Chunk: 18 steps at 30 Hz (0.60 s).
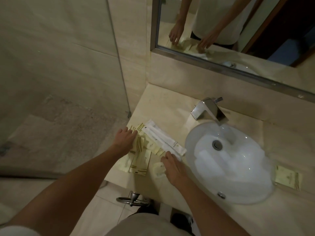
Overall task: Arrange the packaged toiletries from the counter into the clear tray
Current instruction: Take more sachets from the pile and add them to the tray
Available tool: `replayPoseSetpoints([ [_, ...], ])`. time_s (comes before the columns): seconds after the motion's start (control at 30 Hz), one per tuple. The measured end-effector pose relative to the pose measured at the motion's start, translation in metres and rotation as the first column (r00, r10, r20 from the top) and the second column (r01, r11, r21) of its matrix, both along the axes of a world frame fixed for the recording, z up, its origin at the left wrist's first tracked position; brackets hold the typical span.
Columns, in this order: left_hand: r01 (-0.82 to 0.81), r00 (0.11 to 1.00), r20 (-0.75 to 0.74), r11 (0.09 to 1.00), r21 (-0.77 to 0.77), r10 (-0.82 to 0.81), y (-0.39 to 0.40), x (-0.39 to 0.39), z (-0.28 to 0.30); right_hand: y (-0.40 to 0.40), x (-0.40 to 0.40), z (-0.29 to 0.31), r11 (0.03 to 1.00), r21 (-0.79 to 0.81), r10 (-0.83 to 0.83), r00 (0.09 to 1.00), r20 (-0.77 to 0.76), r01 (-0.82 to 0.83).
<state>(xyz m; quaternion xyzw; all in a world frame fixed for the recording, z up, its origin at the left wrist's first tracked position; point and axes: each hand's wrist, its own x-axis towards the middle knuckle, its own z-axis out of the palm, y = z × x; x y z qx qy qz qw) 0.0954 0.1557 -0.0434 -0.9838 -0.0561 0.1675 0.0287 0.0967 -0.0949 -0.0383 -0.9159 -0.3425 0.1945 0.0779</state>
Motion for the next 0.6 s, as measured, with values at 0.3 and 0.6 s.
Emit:
replayPoseSetpoints([
  [0.3, -0.065, 0.993, -0.109, 0.994, -0.091, 0.055, 0.017, 0.013, 0.026, 0.006, 0.033, 0.049, 0.989, 0.091, -0.088, 0.953, -0.291, 0.119],
  [0.6, -0.163, 0.983, -0.154, 0.866, -0.472, 0.102, -0.004, 0.052, 0.08, -0.031, 0.073, 0.082, 0.829, 0.47, -0.258, 0.953, -0.16, 0.304],
])
